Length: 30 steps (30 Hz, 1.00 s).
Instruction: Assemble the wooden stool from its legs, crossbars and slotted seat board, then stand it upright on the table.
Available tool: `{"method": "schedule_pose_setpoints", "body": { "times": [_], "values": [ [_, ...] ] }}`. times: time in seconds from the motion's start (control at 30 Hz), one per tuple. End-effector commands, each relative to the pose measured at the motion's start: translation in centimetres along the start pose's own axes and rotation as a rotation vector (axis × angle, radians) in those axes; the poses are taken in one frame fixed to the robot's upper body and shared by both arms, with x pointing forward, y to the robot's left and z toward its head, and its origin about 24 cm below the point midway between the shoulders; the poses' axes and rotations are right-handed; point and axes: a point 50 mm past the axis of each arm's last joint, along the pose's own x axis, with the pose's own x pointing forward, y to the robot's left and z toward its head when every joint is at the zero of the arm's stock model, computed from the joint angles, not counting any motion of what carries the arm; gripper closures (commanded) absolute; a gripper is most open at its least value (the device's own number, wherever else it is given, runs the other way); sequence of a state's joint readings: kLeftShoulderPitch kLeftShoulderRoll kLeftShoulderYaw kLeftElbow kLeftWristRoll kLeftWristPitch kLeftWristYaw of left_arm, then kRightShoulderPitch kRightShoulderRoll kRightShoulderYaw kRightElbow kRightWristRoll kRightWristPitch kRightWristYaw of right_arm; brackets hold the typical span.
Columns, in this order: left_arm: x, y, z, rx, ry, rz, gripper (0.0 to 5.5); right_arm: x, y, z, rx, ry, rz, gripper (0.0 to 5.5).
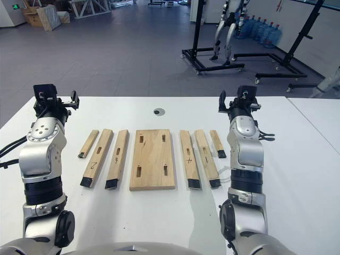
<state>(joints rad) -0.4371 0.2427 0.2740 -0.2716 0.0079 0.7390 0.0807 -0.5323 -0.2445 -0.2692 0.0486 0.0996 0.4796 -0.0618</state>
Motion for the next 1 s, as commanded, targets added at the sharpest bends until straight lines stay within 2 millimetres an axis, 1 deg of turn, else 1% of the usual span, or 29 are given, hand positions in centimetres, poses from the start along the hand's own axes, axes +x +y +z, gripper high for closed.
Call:
{"method": "schedule_pose_setpoints", "body": {
  "times": [0.03,0.27,0.37,0.4,0.5,0.57,0.67,0.77,0.83,0.9,1.0],
  "values": [
    [-0.1,0.3,0.1,-0.002,-0.011,0.009,1.32,0.3,0.7,0.4,0.013,-0.006,0.017,1.07],
    [0.2,-0.2,1.2,0.002,-0.068,-0.013,1.32,0.3,0.9,0.4,0.025,-0.011,0.012,1.07],
    [0.2,0.0,1.4,0.006,-0.097,-0.011,1.32,-0.2,0.7,0.1,0.026,-0.006,0.005,1.07],
    [0.1,0.3,1.2,0.022,-0.110,-0.005,1.32,-0.8,0.2,-0.2,0.022,0.003,0.000,1.07],
    [-0.9,1.0,0.1,0.015,-0.134,0.028,1.32,-2.5,-2.2,-2.2,0.018,0.075,-0.029,1.07],
    [-1.2,1.1,0.0,-0.009,-0.160,0.048,1.32,-2.6,-2.6,-2.3,0.014,0.086,-0.033,1.07],
    [-1.3,1.1,0.3,-0.036,-0.201,0.063,1.32,-2.2,-1.8,-1.7,0.012,0.070,-0.011,1.07],
    [-1.5,1.6,0.7,-0.040,-0.240,0.089,1.32,-2.0,-0.8,-1.6,0.003,0.063,0.014,1.07],
    [-1.7,1.7,0.7,-0.056,-0.260,0.085,1.32,-2.1,-0.8,-1.7,0.004,0.065,0.008,1.07],
    [-2.0,1.9,0.1,-0.059,-0.260,0.099,1.32,-2.0,-0.7,-1.7,0.005,0.066,0.010,1.07],
    [-2.2,2.0,-0.1,-0.023,-0.282,0.104,1.32,-1.8,-0.6,-1.5,0.004,0.061,0.013,1.07]
  ]
}}
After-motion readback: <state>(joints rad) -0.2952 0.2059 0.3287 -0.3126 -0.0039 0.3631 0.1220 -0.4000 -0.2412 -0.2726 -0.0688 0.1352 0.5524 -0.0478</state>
